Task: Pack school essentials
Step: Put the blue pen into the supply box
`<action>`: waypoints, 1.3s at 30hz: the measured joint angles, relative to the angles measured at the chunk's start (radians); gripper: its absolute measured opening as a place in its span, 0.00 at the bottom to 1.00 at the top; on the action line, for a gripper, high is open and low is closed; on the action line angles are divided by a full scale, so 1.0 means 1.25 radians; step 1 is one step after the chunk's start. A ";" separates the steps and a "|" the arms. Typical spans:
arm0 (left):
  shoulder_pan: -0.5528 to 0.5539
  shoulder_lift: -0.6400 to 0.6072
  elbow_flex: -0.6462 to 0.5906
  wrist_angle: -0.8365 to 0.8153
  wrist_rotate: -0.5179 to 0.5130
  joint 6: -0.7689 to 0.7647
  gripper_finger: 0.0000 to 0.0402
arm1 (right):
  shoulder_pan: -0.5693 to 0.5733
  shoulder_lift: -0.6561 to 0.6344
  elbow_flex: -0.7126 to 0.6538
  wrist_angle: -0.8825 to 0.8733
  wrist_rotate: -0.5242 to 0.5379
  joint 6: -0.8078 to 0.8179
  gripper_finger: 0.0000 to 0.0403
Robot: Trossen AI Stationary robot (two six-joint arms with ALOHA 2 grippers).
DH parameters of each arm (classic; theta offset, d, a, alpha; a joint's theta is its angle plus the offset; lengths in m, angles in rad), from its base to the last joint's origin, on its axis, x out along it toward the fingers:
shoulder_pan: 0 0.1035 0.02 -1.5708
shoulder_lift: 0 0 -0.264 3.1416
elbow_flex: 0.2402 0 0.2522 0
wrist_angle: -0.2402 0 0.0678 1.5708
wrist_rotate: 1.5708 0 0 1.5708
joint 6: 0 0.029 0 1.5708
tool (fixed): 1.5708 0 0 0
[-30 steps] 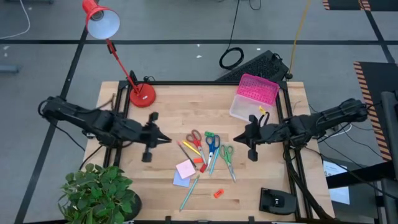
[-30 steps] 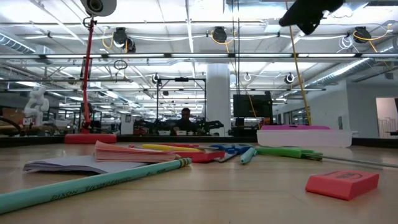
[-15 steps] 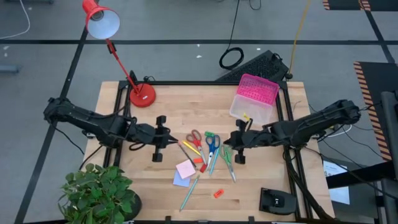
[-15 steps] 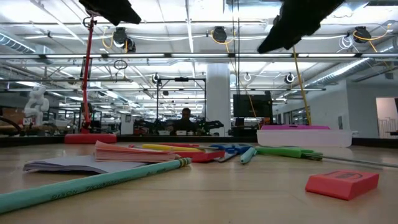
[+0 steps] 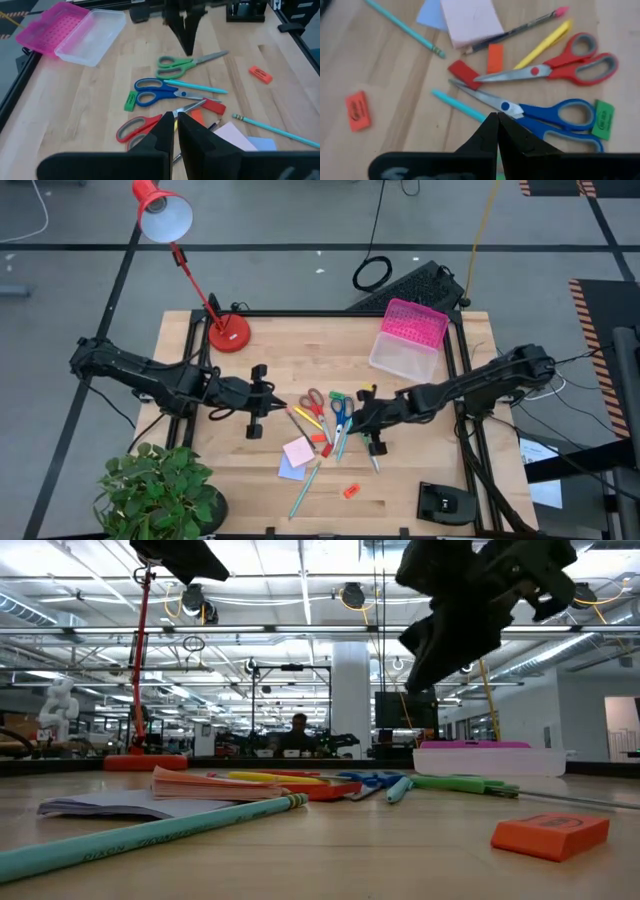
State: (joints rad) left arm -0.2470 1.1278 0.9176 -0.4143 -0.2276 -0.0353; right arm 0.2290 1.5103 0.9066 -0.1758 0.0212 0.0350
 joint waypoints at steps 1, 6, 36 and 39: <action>0.000 0.000 0.000 0.000 0.000 0.000 0.07 | 0.001 0.014 0.006 0.004 0.000 -0.009 0.02; 0.000 0.000 0.000 0.000 0.000 0.000 0.07 | 0.002 0.080 0.029 0.013 -0.001 -0.051 0.12; 0.000 0.000 0.000 0.006 0.001 0.007 0.07 | 0.017 0.254 0.037 0.125 -0.063 -0.325 0.30; 0.000 0.000 0.000 0.007 0.001 0.007 0.07 | 0.017 0.254 0.037 0.122 -0.069 -0.346 0.28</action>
State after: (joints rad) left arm -0.2470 1.1275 0.9173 -0.4057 -0.2268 -0.0269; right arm 0.2508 1.8282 0.9531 -0.0234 -0.0650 -0.3976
